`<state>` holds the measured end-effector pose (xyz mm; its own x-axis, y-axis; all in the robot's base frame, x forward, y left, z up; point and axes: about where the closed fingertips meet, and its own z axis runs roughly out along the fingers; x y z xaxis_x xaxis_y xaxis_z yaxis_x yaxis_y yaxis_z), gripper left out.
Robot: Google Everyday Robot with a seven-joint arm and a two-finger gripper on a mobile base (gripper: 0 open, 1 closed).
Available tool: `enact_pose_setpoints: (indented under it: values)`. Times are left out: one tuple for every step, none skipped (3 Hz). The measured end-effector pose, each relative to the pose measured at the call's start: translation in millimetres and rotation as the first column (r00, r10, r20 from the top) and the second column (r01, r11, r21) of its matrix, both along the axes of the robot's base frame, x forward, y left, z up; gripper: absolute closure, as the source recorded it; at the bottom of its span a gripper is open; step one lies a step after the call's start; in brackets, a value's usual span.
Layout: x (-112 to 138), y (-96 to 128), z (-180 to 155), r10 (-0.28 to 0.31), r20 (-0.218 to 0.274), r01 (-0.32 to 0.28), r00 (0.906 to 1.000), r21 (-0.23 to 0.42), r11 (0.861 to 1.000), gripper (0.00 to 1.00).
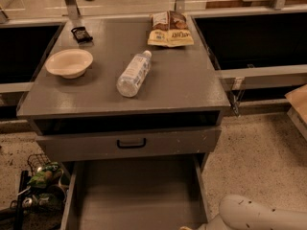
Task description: Open middle drawer
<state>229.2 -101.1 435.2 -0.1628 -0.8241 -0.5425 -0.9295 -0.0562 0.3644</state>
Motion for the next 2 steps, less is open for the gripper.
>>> enact_pose_setpoints:
  values:
    - [-12.3, -5.0, 2.5, 0.015, -0.014, -0.015, 0.9998, 0.006, 1.000, 0.00]
    - [-16.9, -7.1, 3.5, 0.018, -0.018, -0.018, 0.9997, 0.007, 1.000, 0.00]
